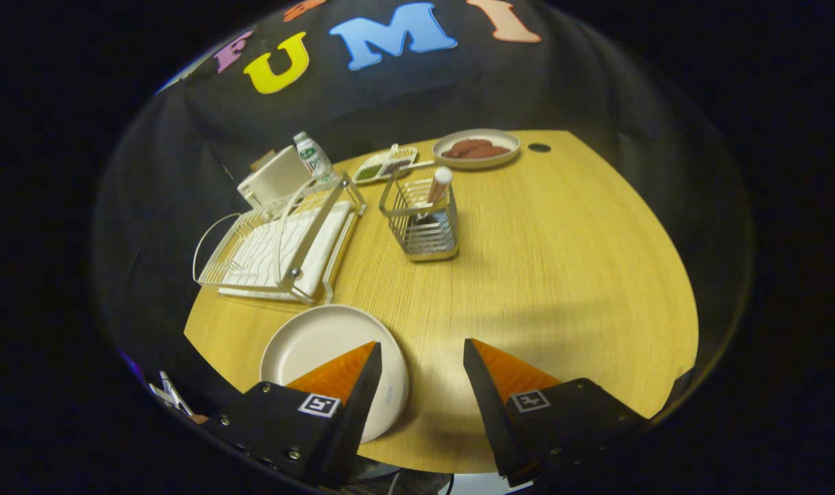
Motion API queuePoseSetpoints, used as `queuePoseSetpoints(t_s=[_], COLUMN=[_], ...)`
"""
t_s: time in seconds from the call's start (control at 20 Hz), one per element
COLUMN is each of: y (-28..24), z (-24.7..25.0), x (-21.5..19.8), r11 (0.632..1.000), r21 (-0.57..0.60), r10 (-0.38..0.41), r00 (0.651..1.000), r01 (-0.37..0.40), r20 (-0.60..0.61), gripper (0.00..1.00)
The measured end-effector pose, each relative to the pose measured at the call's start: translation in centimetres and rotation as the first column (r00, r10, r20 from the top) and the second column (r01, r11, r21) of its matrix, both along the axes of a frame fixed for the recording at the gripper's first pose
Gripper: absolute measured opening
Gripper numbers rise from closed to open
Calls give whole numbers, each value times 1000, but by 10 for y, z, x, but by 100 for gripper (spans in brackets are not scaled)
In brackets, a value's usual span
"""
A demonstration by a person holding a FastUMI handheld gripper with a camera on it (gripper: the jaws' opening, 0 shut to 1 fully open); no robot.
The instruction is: Take the plate from the dish rack, then take the spoon from the basket and place it into the plate.
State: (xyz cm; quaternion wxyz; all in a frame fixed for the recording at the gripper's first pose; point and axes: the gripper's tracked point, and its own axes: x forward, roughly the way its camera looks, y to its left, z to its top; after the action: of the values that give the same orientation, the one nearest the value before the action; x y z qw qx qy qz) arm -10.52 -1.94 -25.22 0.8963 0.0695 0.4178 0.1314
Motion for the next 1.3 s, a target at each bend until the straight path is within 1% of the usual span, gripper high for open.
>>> queuePoseSetpoints(t_s=[0.1,0.2,0.35,0.5,0.6,0.8,1.05,1.3], y=[-10,-15,-22,-23,-22,-16,-10,2], z=[30,60,91,100,99,89,81,55], x=[18,38,65,85,93,109,124,155], r11=[1000,999,998,999,998,998,998,997], r21=[7,30,30,14,5,10,-10,-16], r10=[-24,-47,-59,-52,-52,-57,-41,-47], r00=[992,969,911,853,830,796,730,718], r01=[23,40,51,52,59,63,66,80], r20=[120,243,407,519,556,603,682,694], gripper=[75,75,75,75,75,75,75,75])
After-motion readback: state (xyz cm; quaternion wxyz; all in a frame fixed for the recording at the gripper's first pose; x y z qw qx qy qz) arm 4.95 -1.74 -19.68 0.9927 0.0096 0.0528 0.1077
